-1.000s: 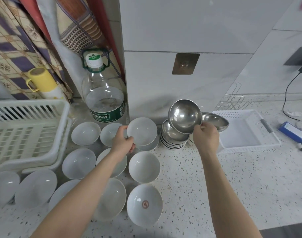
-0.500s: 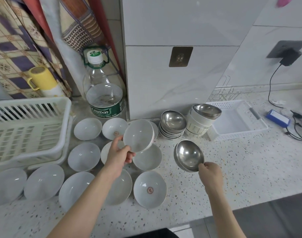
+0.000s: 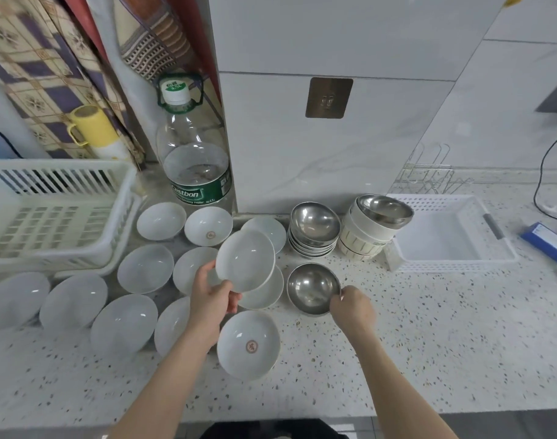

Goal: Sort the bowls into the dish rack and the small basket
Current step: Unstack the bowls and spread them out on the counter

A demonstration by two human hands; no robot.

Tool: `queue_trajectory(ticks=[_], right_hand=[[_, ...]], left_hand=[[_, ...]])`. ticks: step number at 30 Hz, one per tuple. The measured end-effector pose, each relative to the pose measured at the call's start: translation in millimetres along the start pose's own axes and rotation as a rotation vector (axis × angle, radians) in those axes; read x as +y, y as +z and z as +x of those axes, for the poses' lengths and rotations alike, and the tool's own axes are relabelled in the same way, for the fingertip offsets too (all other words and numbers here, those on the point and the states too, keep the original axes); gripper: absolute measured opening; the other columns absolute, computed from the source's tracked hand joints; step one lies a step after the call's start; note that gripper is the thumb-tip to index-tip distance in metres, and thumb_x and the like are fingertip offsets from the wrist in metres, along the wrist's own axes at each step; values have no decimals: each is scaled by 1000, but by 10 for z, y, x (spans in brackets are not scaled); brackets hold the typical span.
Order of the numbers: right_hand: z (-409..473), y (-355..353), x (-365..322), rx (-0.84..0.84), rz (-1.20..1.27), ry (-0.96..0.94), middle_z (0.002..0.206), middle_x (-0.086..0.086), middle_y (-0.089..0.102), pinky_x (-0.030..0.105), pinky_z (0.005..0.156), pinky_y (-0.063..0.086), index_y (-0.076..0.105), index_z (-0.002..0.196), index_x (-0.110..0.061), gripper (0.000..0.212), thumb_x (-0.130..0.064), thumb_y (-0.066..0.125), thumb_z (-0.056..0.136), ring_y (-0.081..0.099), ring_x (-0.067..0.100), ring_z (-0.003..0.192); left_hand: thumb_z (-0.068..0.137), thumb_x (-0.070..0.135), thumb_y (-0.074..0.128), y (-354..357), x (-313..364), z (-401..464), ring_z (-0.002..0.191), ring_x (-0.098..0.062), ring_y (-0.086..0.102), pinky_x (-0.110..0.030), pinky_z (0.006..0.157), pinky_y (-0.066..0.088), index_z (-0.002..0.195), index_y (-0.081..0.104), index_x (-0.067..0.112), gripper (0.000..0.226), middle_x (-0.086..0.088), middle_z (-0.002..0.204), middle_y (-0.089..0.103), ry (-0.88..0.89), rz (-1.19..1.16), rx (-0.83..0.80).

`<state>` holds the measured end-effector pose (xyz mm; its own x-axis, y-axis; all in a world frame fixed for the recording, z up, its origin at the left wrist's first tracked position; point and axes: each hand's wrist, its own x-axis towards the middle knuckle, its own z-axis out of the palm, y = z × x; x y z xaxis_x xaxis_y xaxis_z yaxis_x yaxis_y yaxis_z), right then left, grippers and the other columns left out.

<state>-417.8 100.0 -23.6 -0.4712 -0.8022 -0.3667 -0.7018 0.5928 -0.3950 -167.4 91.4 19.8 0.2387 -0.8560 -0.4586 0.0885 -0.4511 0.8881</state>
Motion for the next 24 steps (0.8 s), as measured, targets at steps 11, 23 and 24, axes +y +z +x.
queue_trajectory(ticks=[11,23,24], right_hand=[[180,-37,28,-62,121,-62,81,7,61,26,54,39,54,88,-7,10,-10,45,88,55,21,66],[160,-20,261,-166,436,-99,97,9,72,20,54,44,48,139,-6,48,-33,49,100,55,4,60],[119,-44,294,-171,431,-97,100,9,72,22,58,45,42,143,-6,51,-34,47,100,56,4,64]], left_hand=[[90,-5,51,176,-246,-317,46,-14,55,-26,44,48,123,50,22,42,-15,69,64,28,60,98],[89,-3,50,320,-433,-586,43,-16,56,-27,47,50,120,46,37,51,-8,56,67,36,126,-32],[89,-2,50,345,-438,-624,44,-16,58,-25,47,51,121,45,38,51,-9,56,68,57,155,-56]])
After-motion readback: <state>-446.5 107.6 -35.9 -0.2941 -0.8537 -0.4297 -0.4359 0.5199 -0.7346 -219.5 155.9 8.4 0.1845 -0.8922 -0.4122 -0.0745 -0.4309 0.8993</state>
